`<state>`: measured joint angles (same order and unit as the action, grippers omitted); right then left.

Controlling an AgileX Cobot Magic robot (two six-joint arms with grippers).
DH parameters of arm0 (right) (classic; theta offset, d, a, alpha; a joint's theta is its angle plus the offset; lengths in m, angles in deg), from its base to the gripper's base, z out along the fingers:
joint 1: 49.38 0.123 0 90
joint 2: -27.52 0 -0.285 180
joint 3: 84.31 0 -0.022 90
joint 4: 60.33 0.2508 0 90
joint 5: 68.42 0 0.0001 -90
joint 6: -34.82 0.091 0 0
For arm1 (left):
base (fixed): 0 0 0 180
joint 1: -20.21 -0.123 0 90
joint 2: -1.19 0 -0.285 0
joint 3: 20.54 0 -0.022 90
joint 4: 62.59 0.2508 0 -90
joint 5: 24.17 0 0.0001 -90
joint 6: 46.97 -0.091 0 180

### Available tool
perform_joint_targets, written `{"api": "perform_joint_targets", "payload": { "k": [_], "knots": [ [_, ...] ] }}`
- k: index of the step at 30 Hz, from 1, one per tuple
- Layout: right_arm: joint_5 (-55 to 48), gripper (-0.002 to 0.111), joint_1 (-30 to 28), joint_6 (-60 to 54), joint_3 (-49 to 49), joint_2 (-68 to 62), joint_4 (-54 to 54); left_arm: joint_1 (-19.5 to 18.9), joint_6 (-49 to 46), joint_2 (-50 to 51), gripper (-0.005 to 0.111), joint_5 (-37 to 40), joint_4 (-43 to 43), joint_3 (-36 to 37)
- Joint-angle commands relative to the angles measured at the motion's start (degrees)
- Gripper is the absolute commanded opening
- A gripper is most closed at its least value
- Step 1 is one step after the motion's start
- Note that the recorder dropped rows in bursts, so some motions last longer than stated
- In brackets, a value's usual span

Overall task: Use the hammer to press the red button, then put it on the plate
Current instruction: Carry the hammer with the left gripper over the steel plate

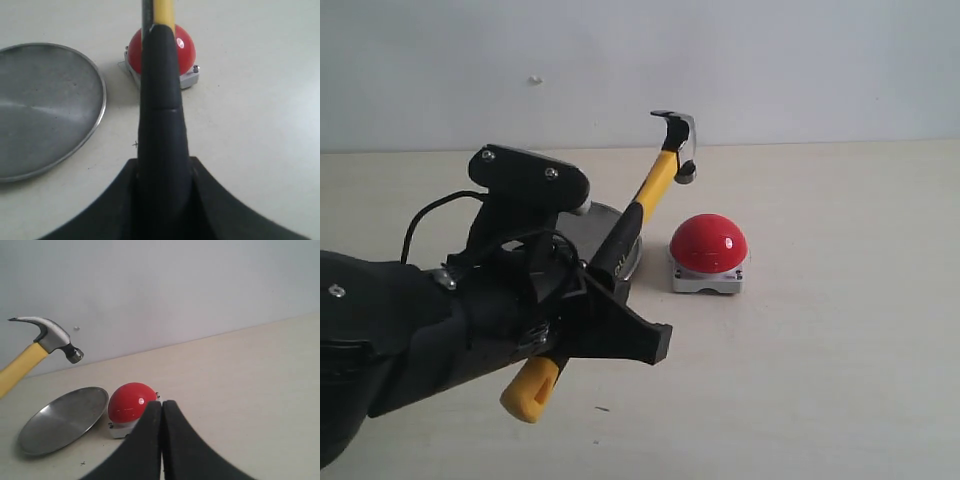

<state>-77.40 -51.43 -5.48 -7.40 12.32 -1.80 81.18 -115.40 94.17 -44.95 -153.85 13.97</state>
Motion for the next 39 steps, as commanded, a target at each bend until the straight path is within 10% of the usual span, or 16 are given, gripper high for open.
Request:
{"api": "perform_joint_targets", "payload": {
  "k": [1, 15, 26, 33, 39],
  "knots": [
    [-0.2, 0.0, 0.1, 0.3, 0.3, 0.3, 1.2, 0.2, 2.8, -7.9, 0.0, -6.1, 7.2, -2.2],
    [-0.3, 0.0, 0.1, 2.2, 0.3, 0.3, 1.1, 0.2, 2.7, -24.3, 0.0, -5.3, 14.5, -5.6],
    [-0.3, 0.0, 0.1, 2.2, 0.3, 0.3, 1.1, -3.6, 8.7, 2.3, 0.0, -6.8, 18.6, -11.4],
    [-0.3, 0.0, 0.1, 2.2, 0.3, 0.3, 1.1, -11.4, 16.5, 24.0, 0.0, 22.2, 14.8, -18.7],
    [-0.3, 0.0, 0.1, 2.2, 0.3, 0.3, 1.1, -11.7, 16.8, 25.1, 0.0, 22.6, 13.5, -18.6]
  ]
}}
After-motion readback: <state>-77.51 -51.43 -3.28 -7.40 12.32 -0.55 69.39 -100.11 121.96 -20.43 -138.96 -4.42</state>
